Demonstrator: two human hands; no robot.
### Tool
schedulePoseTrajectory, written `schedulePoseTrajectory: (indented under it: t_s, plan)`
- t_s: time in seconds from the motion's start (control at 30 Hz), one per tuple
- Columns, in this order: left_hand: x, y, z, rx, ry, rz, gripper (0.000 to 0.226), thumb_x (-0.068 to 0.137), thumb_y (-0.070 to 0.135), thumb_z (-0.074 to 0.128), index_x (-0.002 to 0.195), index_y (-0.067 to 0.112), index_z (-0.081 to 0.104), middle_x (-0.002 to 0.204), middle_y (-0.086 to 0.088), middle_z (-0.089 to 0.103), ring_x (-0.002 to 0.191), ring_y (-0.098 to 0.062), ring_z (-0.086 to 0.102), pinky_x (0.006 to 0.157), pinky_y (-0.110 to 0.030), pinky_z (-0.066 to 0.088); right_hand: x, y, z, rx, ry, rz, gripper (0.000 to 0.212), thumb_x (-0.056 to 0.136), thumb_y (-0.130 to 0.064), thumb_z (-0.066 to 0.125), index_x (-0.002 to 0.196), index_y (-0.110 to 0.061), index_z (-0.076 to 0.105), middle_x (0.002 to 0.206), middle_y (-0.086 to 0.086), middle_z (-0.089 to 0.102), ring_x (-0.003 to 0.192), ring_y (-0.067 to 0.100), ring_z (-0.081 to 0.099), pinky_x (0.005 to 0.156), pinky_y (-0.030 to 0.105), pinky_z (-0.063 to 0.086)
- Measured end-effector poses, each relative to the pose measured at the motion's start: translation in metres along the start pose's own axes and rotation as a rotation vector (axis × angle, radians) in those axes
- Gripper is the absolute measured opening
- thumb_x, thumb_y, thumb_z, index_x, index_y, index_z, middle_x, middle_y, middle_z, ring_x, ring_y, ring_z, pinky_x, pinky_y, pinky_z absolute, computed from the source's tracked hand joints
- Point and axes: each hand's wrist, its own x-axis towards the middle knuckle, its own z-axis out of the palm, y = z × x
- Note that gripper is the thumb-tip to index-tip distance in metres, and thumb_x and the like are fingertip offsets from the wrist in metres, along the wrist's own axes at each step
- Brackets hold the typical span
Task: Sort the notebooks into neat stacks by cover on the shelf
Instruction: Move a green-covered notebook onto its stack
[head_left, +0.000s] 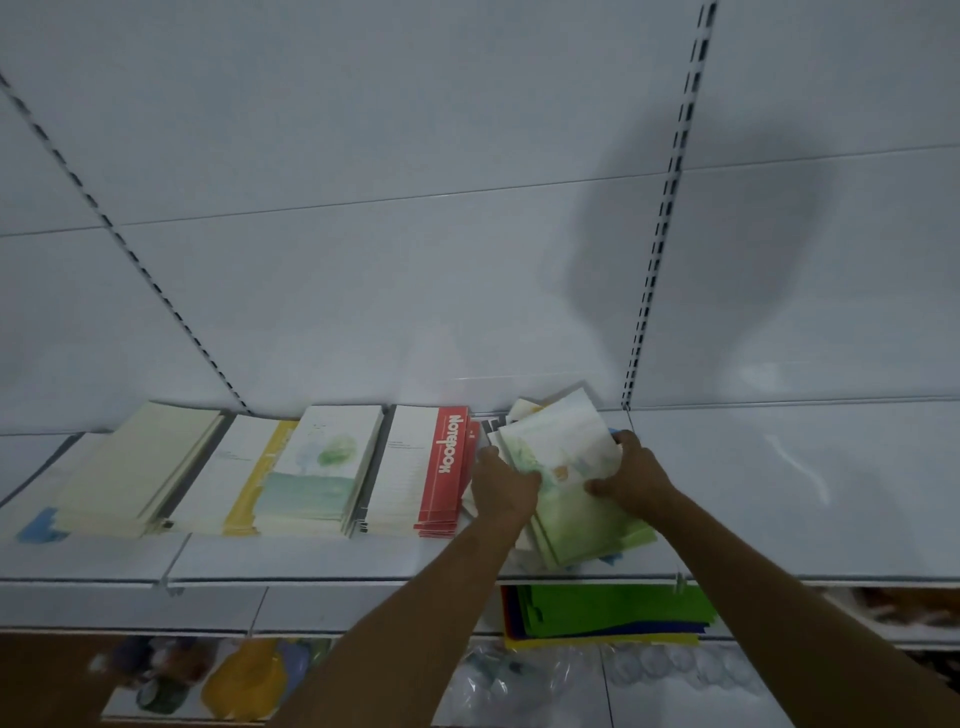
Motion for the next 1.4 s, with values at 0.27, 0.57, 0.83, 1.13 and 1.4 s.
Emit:
schedulePoseTrajectory:
  t_s: [0.27,0.57,0.83,1.13,1.4]
  plan:
    - [0.004,-0.007,-0.007,-0.281,-0.001,-0.050,0.056,0.072,-0.009,0.070,0.122,0.011,0.054,0.105,-0.003,0.066,0.087,-0.017,0.063,0.071,-0.026,0.055,-0.018,-0.010,0.016,-0.123,0.007,0.039,0.087,0.069,-0.043,0.079,0.142,-0.031,0.033,0.137,0.015,0.038,0.127,0.033,0.039,0.105,0.043,0.038]
    - [0.009,-0.024,-0.024,-0.342,-0.095,-0.201,0.037,0.082,0.001,0.066,0.118,0.007,0.065,0.099,-0.008,0.071,0.084,-0.024,0.069,0.073,-0.034,0.059,-0.028,-0.022,0.029,0.125,0.035,0.100,0.093,0.063,-0.028,0.087,0.137,-0.005,0.037,0.133,0.015,0.047,0.120,0.030,0.048,0.095,0.037,0.044]
    - [0.006,-0.020,-0.035,-0.453,-0.093,-0.163,0.035,0.086,0.001,0.059,0.118,0.014,0.063,0.102,-0.006,0.069,0.089,-0.024,0.069,0.078,-0.040,0.059,-0.038,-0.038,0.024,0.210,-0.001,-0.010,0.063,0.075,-0.016,0.078,0.126,-0.007,0.043,0.111,0.005,0.050,0.096,0.020,0.045,0.079,0.032,0.042]
    - [0.005,-0.018,-0.057,-0.441,-0.121,-0.025,0.044,0.088,-0.005,0.057,0.127,0.015,0.051,0.109,0.001,0.064,0.092,-0.014,0.064,0.070,-0.023,0.055,-0.038,-0.050,0.024,0.352,0.002,-0.015,0.047,0.076,-0.011,0.076,0.116,-0.007,0.053,0.108,0.011,0.062,0.089,0.027,0.061,0.071,0.036,0.055]
    - [0.012,-0.014,-0.067,-0.455,-0.122,-0.053,0.041,0.091,0.000,0.050,0.124,0.024,0.054,0.111,-0.003,0.067,0.095,-0.022,0.067,0.083,-0.044,0.057,-0.038,-0.061,0.033,0.385,0.015,-0.043,0.051,0.079,-0.018,0.072,0.122,-0.016,0.043,0.110,0.009,0.060,0.094,0.027,0.061,0.084,0.045,0.054]
